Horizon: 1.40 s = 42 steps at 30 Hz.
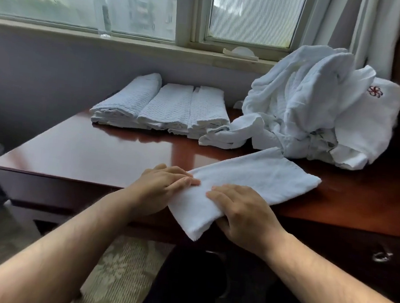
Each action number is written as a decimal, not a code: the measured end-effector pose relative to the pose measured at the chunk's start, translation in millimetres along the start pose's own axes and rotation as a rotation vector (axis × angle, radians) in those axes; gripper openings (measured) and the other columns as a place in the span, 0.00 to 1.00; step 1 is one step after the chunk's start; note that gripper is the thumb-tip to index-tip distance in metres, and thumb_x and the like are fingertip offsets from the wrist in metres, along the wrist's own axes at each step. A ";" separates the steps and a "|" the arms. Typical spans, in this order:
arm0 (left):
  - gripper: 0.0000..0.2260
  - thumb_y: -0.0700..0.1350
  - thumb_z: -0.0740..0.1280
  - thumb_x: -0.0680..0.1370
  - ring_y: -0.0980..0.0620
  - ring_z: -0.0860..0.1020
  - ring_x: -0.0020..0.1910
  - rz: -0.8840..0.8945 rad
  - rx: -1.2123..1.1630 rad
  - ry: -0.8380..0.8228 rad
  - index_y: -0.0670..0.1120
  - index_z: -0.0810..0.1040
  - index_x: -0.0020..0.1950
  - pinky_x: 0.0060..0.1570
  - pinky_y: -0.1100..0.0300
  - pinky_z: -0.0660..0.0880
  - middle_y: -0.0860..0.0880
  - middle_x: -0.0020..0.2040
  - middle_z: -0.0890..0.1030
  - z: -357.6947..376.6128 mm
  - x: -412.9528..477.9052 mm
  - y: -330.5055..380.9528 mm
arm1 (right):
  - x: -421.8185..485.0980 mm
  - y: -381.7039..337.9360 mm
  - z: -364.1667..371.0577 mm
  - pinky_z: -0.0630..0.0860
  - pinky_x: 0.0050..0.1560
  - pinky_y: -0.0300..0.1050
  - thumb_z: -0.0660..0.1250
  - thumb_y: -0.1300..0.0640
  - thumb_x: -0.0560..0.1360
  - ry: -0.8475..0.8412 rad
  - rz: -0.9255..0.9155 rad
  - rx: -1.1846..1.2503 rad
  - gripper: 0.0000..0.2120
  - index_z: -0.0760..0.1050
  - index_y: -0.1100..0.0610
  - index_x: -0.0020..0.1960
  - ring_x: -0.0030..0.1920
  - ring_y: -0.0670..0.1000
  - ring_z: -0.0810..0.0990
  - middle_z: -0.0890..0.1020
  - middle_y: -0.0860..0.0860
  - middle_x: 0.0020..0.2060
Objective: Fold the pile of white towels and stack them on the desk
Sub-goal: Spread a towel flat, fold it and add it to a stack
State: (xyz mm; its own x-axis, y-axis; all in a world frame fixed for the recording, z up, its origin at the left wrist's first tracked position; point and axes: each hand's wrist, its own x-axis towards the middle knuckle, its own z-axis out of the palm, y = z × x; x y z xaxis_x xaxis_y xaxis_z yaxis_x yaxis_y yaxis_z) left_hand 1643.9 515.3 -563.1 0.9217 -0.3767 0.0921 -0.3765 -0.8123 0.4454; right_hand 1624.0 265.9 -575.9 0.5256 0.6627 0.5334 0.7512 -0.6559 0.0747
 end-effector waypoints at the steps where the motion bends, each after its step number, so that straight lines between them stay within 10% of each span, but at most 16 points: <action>1: 0.22 0.62 0.45 0.83 0.56 0.67 0.68 -0.005 -0.026 -0.006 0.66 0.77 0.66 0.73 0.46 0.58 0.64 0.68 0.73 -1.3 -1.8 -1.2 | 2.7 0.0 -3.0 0.82 0.50 0.56 0.76 0.60 0.70 0.008 0.020 0.037 0.18 0.82 0.60 0.59 0.52 0.58 0.85 0.86 0.55 0.54; 9: 0.23 0.71 0.59 0.74 0.61 0.81 0.50 0.086 -0.466 0.051 0.59 0.84 0.55 0.51 0.63 0.73 0.58 0.50 0.84 -27.5 -19.5 -0.3 | 32.1 14.2 -35.3 0.77 0.50 0.49 0.66 0.55 0.77 -0.005 0.309 0.507 0.11 0.79 0.50 0.58 0.49 0.47 0.82 0.85 0.44 0.47; 14: 0.15 0.56 0.77 0.68 0.56 0.80 0.44 0.183 -0.642 0.297 0.53 0.84 0.52 0.44 0.60 0.75 0.50 0.44 0.84 -58.4 -11.0 0.7 | 67.5 23.8 -69.1 0.70 0.41 0.31 0.64 0.42 0.78 0.107 0.373 0.692 0.04 0.77 0.34 0.46 0.41 0.36 0.79 0.81 0.33 0.38; 18: 0.16 0.56 0.79 0.68 0.51 0.82 0.44 0.203 -0.955 0.488 0.53 0.84 0.52 0.42 0.58 0.77 0.50 0.46 0.85 -96.5 1.2 17.6 | 105.8 30.5 -91.6 0.74 0.39 0.38 0.66 0.42 0.76 0.258 0.462 0.981 0.12 0.80 0.49 0.43 0.38 0.41 0.79 0.81 0.41 0.35; 26: 0.32 0.59 0.85 0.57 0.43 0.85 0.52 -0.027 -1.278 0.081 0.45 0.86 0.56 0.46 0.53 0.82 0.40 0.55 0.85 -112.0 23.5 4.0 | 213.8 35.3 -99.9 0.84 0.42 0.50 0.69 0.55 0.79 0.499 0.689 1.607 0.08 0.82 0.59 0.54 0.45 0.56 0.87 0.88 0.55 0.46; 42: 0.18 0.55 0.77 0.70 0.39 0.85 0.53 -0.353 -1.322 0.209 0.48 0.86 0.55 0.46 0.51 0.82 0.38 0.56 0.85 -113.6 71.3 -132.1 | 348.8 98.6 61.4 0.84 0.41 0.48 0.72 0.55 0.76 -0.143 0.910 1.639 0.16 0.80 0.64 0.60 0.49 0.56 0.87 0.87 0.58 0.51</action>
State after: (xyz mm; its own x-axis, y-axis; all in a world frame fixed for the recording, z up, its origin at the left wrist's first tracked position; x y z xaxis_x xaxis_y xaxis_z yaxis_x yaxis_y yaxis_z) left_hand 1770.0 646.3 -514.1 0.9898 -0.0727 -0.1229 0.1359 0.2162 0.9668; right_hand 1905.8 454.6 -434.2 0.8911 0.4347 -0.1302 -0.1984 0.1151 -0.9733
